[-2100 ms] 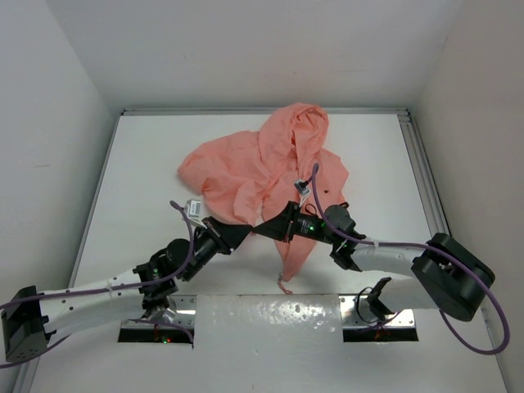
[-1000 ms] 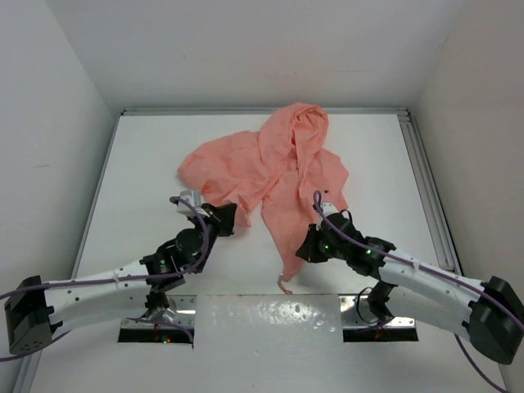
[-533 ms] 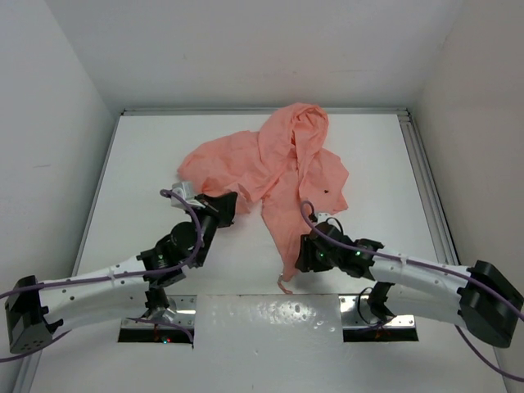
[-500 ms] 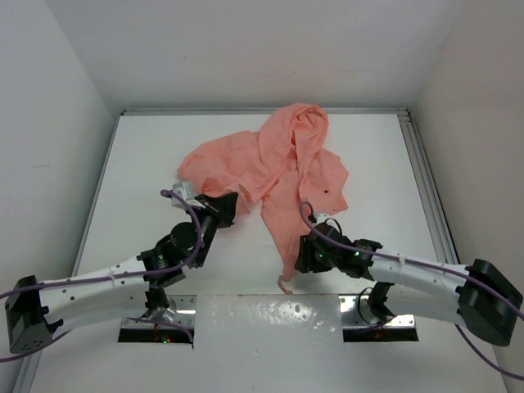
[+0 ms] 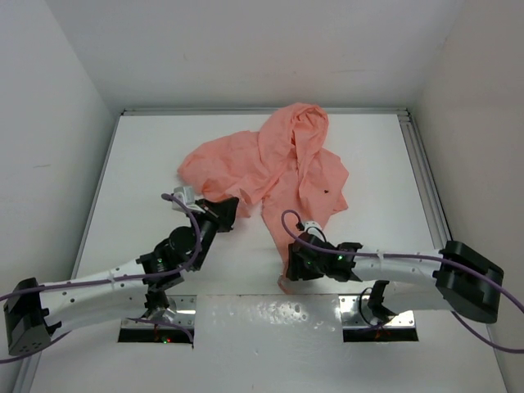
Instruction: Zip up the jacket
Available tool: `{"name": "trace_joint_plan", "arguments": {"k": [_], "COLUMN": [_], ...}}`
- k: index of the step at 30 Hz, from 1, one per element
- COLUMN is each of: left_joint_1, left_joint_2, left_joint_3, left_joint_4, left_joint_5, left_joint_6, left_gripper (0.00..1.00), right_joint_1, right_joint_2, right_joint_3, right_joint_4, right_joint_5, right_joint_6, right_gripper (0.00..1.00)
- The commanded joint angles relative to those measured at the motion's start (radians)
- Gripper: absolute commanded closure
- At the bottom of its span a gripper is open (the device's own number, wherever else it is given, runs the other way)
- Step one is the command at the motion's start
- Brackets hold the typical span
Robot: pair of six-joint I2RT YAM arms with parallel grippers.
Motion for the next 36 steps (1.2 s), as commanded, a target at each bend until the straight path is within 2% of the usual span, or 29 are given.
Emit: {"name": "trace_joint_plan", "arguments": {"k": [1,7,13,18,21,24,30,36], "left_joint_1": [0.0,0.0,0.002,0.003,0.006,0.009,0.016,0.017], "left_joint_2": [-0.018,-0.028,-0.039,-0.033,-0.03,-0.021,-0.001,-0.004], "left_joint_3": [0.003,0.005,0.008,0.011,0.006,0.014,0.017,0.014], "left_joint_4": [0.045,0.031,0.023,0.019,0.029,0.017,0.022,0.017], "left_joint_5": [0.013,0.004,-0.01,-0.007,-0.004,-0.005,0.013,0.022], "left_joint_6": [0.0,0.003,0.005,0.006,0.005,-0.003,-0.01,-0.013], "left_gripper": [1.0,1.0,1.0,1.0,1.0,1.0,1.0,1.0], "right_joint_1": [0.022,0.073,0.127,0.16,0.179,0.2,0.223,0.223], "right_joint_2": [0.045,0.126,0.212,0.246,0.248,0.248,0.216,0.217], "right_joint_3": [0.04,0.103,0.169,0.184,0.178,0.184,0.184,0.151], "right_joint_4": [0.039,-0.02,-0.148,-0.203,-0.235,-0.255,-0.223,-0.157], "right_joint_5": [0.064,0.161,0.297,0.339,0.368,0.382,0.357,0.313], "right_joint_6": [0.045,0.061,0.08,0.119,0.152,0.179,0.206,0.243], "right_gripper": [0.49,0.52,0.6,0.67,0.66,0.57,0.57,0.62]}}
